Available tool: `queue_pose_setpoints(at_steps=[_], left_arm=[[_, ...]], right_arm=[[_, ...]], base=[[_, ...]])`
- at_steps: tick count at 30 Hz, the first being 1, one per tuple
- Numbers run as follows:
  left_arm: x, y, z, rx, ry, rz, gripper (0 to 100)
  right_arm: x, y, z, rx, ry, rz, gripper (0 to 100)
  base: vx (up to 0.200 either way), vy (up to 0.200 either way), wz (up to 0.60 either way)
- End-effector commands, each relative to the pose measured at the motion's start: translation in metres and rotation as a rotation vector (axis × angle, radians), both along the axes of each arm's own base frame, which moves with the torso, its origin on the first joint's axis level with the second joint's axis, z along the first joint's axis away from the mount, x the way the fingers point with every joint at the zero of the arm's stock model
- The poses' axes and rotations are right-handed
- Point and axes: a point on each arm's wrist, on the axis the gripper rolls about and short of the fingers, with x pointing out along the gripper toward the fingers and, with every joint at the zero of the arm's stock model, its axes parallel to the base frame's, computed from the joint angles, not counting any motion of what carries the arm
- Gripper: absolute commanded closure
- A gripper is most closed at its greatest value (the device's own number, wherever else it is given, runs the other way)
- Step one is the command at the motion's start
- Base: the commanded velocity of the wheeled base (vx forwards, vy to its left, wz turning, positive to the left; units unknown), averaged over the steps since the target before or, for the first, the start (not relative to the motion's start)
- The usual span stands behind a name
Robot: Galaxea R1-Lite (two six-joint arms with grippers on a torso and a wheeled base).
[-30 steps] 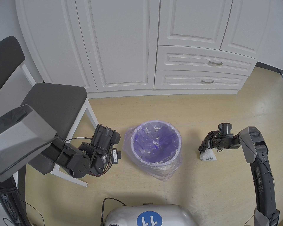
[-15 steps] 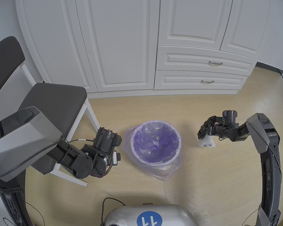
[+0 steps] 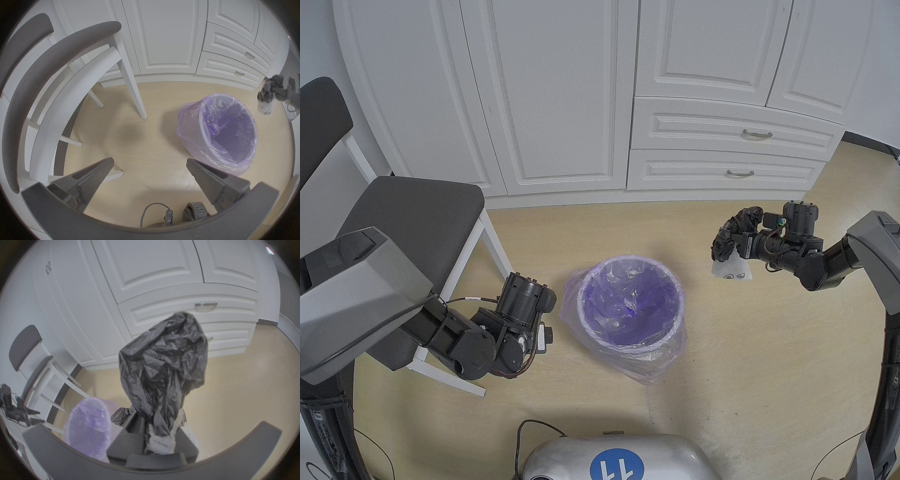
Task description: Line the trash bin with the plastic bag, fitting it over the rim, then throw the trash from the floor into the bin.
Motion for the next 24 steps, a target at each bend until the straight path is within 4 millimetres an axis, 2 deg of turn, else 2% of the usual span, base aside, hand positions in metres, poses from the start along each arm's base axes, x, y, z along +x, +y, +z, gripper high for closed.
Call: queue_pose_setpoints(at_steps=[1, 4, 6, 10, 13, 21, 23, 24], left_arm=[[0.0, 0.001, -0.001, 0.002, 0.003, 0.002, 0], [0.0, 0.001, -0.001, 0.011, 0.004, -0.002, 0], [0.001, 0.002, -0.001, 0.015, 0.005, -0.002, 0], [0.002, 0.004, -0.001, 0.031, -0.004, 0.016, 0], [0.002, 0.005, 0.001, 0.038, -0.01, 0.022, 0], [0.002, 0.005, 0.0, 0.038, -0.009, 0.022, 0], [0.002, 0.005, 0.0, 0.039, -0.007, 0.022, 0], [0.002, 0.005, 0.0, 0.039, -0.007, 0.022, 0]], right_arm=[[-0.027, 0.023, 0.043, 0.058, -0.087, 0.051, 100], [-0.04, 0.045, 0.052, 0.135, -0.113, 0.115, 100], [-0.047, 0.061, 0.052, 0.175, -0.121, 0.155, 100], [-0.053, 0.1, 0.031, 0.197, -0.117, 0.234, 100], [-0.055, 0.118, 0.018, 0.201, -0.128, 0.263, 100], [-0.064, 0.153, -0.015, 0.193, -0.079, 0.322, 100], [-0.065, 0.156, -0.019, 0.193, -0.077, 0.328, 100], [-0.064, 0.162, -0.029, 0.198, -0.086, 0.343, 100]], base=[[0.0, 0.0, 0.0], [0.0, 0.0, 0.0], [0.0, 0.0, 0.0], [0.0, 0.0, 0.0], [0.0, 0.0, 0.0], [0.0, 0.0, 0.0], [0.0, 0.0, 0.0], [0.0, 0.0, 0.0]])
